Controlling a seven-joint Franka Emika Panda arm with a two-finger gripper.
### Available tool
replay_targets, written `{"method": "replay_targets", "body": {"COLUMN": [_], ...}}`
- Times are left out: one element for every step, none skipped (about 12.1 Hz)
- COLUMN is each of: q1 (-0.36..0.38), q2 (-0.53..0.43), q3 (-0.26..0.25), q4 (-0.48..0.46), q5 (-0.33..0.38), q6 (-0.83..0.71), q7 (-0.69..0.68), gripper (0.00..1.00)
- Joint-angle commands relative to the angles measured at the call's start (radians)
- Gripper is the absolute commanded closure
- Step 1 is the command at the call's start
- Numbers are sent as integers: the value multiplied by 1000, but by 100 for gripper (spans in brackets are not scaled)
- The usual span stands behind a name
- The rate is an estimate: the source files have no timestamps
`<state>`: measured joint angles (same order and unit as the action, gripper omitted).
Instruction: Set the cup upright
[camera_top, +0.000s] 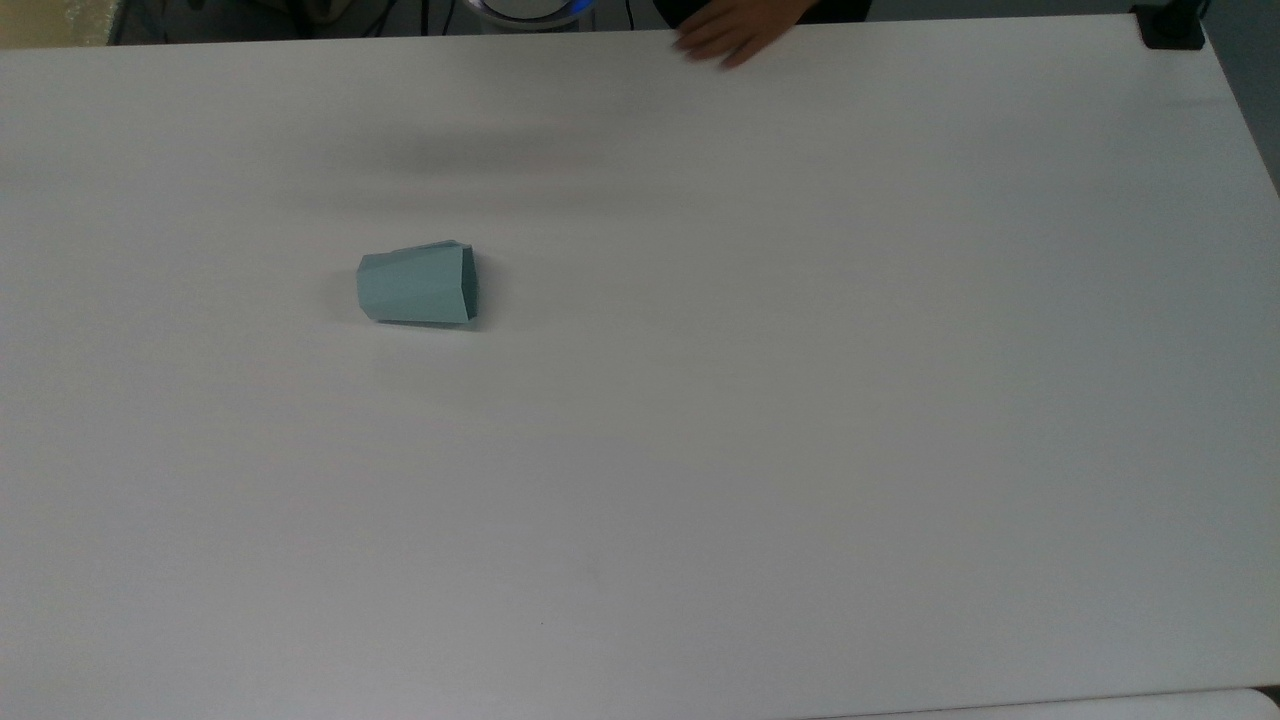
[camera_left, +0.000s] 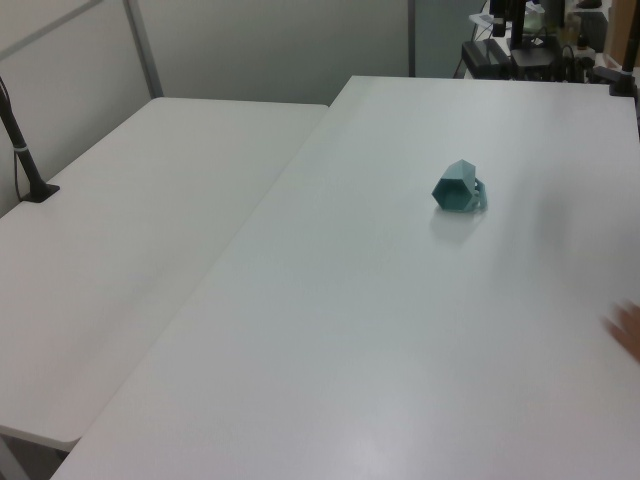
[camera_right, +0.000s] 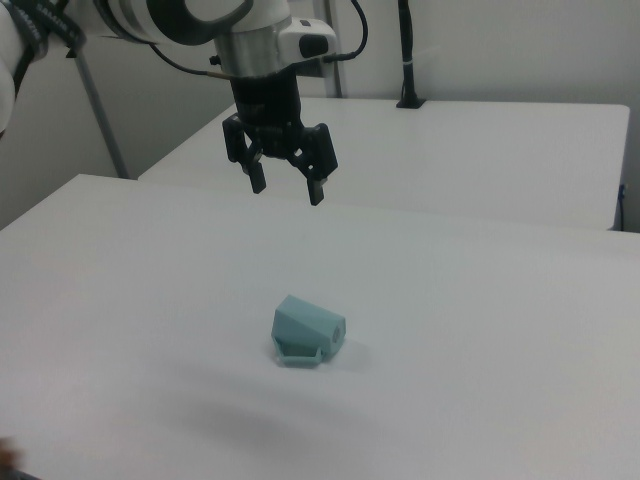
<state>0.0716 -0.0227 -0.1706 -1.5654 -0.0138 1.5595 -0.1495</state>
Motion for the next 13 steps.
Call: {"method": "replay_targets", "body": {"q1": [113, 116, 113, 114, 114, 114, 114, 114, 119, 125, 132, 170, 189], "q2": [-35, -42, -40, -40, -39, -39, -39, -34, -28, -23, -19, -19, -20], "q3": [-4, -12, -15, -20, -21, -21, -21, -21, -20, -11, -1, 0, 0], "q4": [-54, -51, -51, -51, -51, -51, -53, -51, -53, -53, -56, -58, -61], "q5": [-70, -67, -58, -48, -48, -48, -48, -46, -46, -55, -78, -124, -153], "q6": [69, 68, 68, 66, 65, 65, 65, 65, 65, 65, 68, 70, 73], "q7": [81, 80, 79, 82, 79, 82, 82, 77, 85, 96, 120, 163, 195], "gripper": [0, 0, 0, 0, 0, 0, 0, 0, 0, 0, 0, 0, 0]}}
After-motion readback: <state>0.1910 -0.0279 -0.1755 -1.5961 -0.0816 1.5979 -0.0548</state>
